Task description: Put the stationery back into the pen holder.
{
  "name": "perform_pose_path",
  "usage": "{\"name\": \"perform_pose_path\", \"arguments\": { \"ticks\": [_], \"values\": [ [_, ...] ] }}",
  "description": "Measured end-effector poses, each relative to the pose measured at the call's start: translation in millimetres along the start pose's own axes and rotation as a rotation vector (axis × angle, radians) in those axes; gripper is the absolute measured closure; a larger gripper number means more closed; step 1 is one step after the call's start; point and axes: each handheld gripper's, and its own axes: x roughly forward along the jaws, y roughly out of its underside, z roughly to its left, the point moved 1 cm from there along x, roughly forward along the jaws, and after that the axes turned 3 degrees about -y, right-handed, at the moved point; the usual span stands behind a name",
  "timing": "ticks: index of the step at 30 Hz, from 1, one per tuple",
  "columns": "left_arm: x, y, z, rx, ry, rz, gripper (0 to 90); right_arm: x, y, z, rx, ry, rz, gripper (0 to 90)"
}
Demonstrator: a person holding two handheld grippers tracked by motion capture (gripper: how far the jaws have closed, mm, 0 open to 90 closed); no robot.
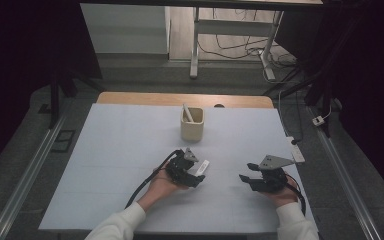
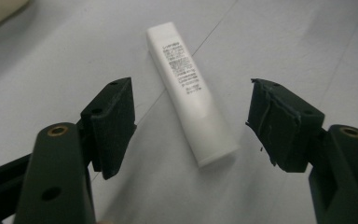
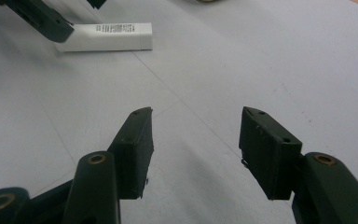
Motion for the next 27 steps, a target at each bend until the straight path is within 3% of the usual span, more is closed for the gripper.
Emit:
{"name": "perform_pose_path", "arguments": {
  "ticks": [9, 14, 18, 20, 27],
  "values": [
    [10.2, 0.5, -2.3, 0.007, 0.013, 0.037, 42.6, 1.9, 0.4, 0.8, -0.002, 0.002, 0.009, 44.0],
    [11.9, 0.1, -4.2, 0.002, 0.020, 0.045, 53.0, 2.1, 0.5, 0.4, -0.005, 0.004, 0.010, 43.8],
    [11.5, -0.5, -5.6, 0.013, -0.022, 0.060, 64.4, 1.9, 0.2, 1.1, -0.006, 0.005, 0.012, 43.8],
    [11.7, -0.7, -4.9, 0.001, -0.017, 0.061, 65.3, 1.3, 0.2, 1.1, -0.007, 0.007, 0.011, 43.8],
    [11.3, -0.8, -5.9, 0.024, -0.027, 0.062, 66.3, 0.9, -0.4, 1.3, -0.012, 0.012, 0.012, 43.9]
  ]
}}
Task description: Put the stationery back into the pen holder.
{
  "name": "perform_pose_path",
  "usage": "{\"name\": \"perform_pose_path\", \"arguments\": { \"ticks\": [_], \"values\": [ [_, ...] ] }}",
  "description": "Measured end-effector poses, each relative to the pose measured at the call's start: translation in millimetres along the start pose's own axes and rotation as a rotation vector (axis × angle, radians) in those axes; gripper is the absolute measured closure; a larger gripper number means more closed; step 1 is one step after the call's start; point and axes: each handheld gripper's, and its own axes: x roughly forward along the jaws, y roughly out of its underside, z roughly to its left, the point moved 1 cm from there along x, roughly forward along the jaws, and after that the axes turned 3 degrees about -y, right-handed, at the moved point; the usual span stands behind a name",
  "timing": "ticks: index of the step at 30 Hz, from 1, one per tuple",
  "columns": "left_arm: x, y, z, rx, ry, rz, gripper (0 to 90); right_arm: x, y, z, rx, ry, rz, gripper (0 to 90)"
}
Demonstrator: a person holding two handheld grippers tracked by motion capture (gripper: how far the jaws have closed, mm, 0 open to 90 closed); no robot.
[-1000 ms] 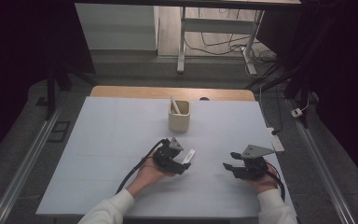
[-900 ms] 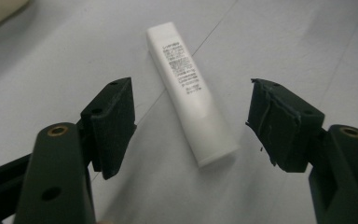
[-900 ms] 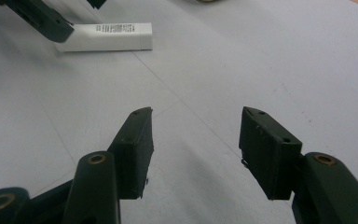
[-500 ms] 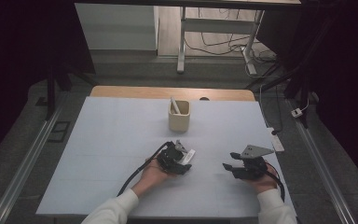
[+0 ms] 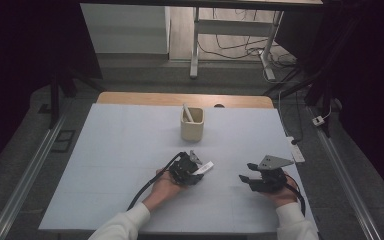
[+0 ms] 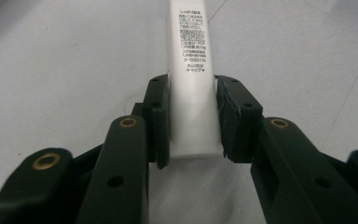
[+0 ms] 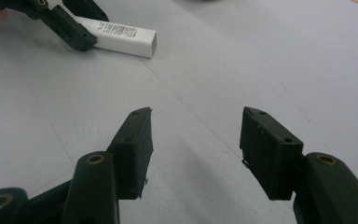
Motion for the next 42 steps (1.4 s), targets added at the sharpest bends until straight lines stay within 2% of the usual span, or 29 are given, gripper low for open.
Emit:
{"name": "perform_pose_path", "arguments": {
  "ticks": [2, 7, 9, 17, 23, 28, 32, 35, 42],
  "values": [
    [-0.4, 0.3, 0.0, 0.009, -0.004, -0.003, 66.4, -0.1, -0.5, 0.5, 0.000, -0.003, -0.006, 43.9],
    [-8.4, 0.9, 6.3, 0.004, 0.042, -0.029, 66.5, -1.8, -2.6, 1.6, -0.005, -0.007, -0.018, 44.0],
    [-14.1, 1.0, 9.6, 0.020, 0.053, -0.033, 66.5, -1.8, -4.3, 3.1, -0.008, -0.011, -0.024, 44.0],
    [-40.4, 4.6, 21.6, 0.065, 0.103, -0.063, 66.5, 1.9, -18.0, 16.3, -0.063, -0.034, -0.038, 44.0],
    [-55.6, 6.0, 26.8, 0.076, 0.142, -0.087, 66.5, 6.1, -27.6, 24.7, -0.094, -0.044, -0.047, 44.0],
    [-56.2, 5.4, 23.5, 0.106, 0.166, -0.060, 66.4, 10.4, -36.7, 34.0, -0.132, -0.063, -0.050, 43.9],
    [-55.5, 4.5, 18.8, 0.130, 0.172, -0.049, 66.5, 17.0, -44.6, 44.6, -0.172, -0.108, -0.016, 44.9],
    [-54.7, 3.7, 13.8, 0.147, 0.184, -0.042, 66.5, 23.2, -48.7, 52.2, -0.218, -0.125, 0.005, 44.7],
    [-48.3, 2.9, 5.3, 0.169, 0.216, -0.014, 66.5, 34.4, -58.1, 62.7, -0.290, -0.154, 0.032, 44.5]
  ]
}}
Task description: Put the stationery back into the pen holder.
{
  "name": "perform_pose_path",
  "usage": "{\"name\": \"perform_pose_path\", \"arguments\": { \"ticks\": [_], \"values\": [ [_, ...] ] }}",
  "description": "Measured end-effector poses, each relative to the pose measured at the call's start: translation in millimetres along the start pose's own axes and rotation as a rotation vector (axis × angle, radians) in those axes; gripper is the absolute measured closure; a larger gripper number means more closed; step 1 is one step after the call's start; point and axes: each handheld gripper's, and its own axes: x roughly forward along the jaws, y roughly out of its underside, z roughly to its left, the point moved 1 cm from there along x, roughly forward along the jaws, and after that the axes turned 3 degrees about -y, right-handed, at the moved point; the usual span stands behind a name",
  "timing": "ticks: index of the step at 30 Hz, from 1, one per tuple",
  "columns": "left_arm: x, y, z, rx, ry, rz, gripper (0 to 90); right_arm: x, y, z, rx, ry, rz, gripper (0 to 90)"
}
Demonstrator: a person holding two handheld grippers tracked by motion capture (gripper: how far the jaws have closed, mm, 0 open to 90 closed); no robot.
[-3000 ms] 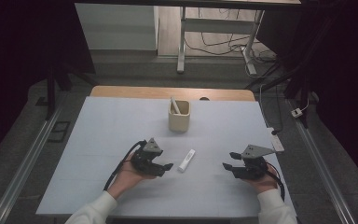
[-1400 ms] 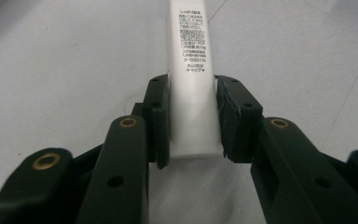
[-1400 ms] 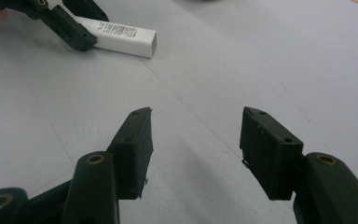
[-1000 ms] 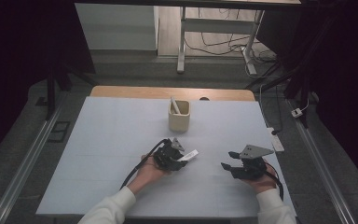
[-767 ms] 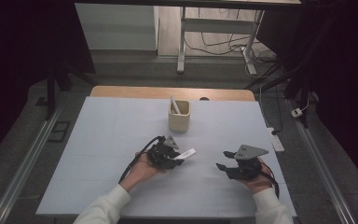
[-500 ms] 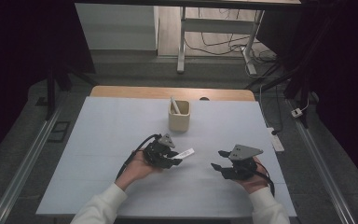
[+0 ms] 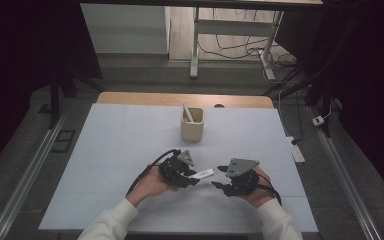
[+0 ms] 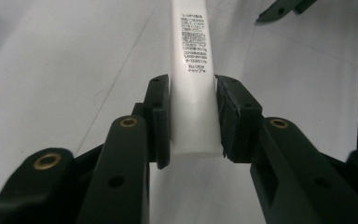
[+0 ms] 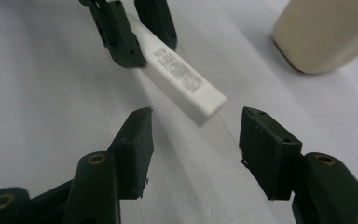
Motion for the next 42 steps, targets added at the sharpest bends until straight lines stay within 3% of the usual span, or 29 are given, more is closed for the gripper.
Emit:
{"name": "perform_pose_path", "arguments": {
  "ticks": [6, 15, 20, 28, 31, 34, 38, 42],
  "values": [
    [5.5, -1.3, -5.4, 0.036, 0.035, 0.032, 66.4, 11.3, -6.6, 6.1, -0.065, -0.025, 0.051, 44.5],
    [10.4, -2.3, -10.6, 0.051, 0.067, 0.044, 66.3, 22.3, -6.2, 12.2, -0.150, -0.075, 0.151, 49.5],
    [9.9, -2.9, -11.8, 0.053, 0.104, 0.028, 66.3, 26.6, -5.6, 15.3, -0.199, -0.091, 0.184, 56.1],
    [7.5, -1.8, -10.0, 0.078, 0.111, 0.020, 65.6, 33.6, -2.8, 19.9, -0.242, -0.143, 0.199, 65.6],
    [3.1, -1.7, -6.5, 0.046, 0.119, -0.039, 63.6, 34.1, -1.6, 20.4, -0.249, -0.155, 0.184, 69.6],
    [-5.6, -0.4, -2.9, 0.028, 0.067, -0.106, 58.0, 33.4, 0.0, 17.8, -0.228, -0.142, 0.162, 70.3],
    [-17.6, 4.3, 4.6, -0.023, 0.036, -0.205, 45.9, 27.9, 3.4, 10.5, -0.167, -0.126, 0.085, 70.4],
    [-21.9, 6.9, 6.8, -0.042, 0.025, -0.254, 36.1, 22.5, 3.6, 6.4, -0.107, -0.104, 0.011, 70.5]
  ]
}}
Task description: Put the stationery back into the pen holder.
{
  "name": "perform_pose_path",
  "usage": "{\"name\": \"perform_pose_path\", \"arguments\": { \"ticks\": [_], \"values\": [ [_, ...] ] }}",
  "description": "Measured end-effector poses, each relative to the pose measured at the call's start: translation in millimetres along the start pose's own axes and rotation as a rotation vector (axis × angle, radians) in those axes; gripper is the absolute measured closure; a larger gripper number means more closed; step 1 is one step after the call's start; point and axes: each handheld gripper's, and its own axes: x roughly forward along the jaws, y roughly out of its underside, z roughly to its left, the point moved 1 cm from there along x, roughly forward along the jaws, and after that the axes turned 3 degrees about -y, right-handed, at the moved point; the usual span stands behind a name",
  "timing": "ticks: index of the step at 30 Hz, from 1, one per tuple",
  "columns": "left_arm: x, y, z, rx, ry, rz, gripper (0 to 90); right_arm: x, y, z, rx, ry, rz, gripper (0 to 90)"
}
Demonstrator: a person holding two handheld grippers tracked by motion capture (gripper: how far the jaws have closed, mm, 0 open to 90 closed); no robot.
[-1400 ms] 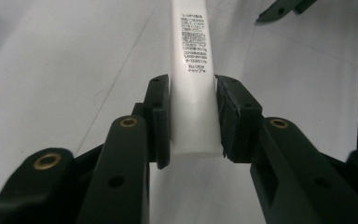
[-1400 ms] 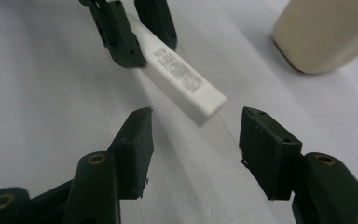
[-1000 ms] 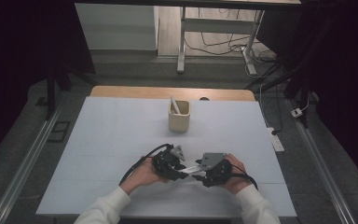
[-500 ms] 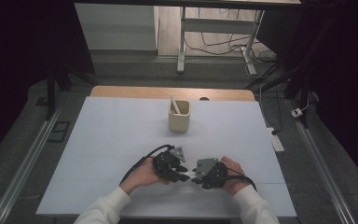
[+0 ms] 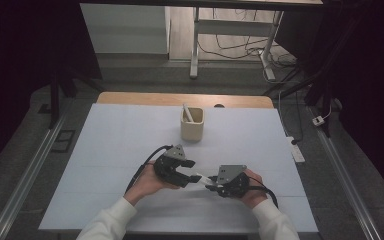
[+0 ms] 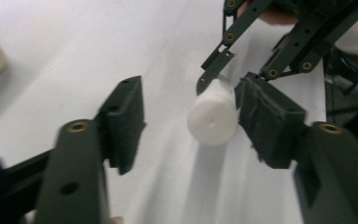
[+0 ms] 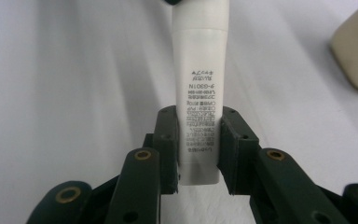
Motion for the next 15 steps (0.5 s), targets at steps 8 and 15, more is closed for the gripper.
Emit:
{"name": "perform_pose_path", "arguments": {
  "ticks": [8, 15],
  "values": [
    [3.3, 0.9, -1.8, 0.004, 0.013, -0.041, 33.9, -4.2, -0.2, -5.6, 0.094, 0.017, -0.120, 70.5],
    [7.8, 1.9, -5.6, 0.036, 0.026, -0.058, 51.7, 2.1, -2.7, -3.2, 0.096, -0.001, -0.128, 70.4]
  ]
}}
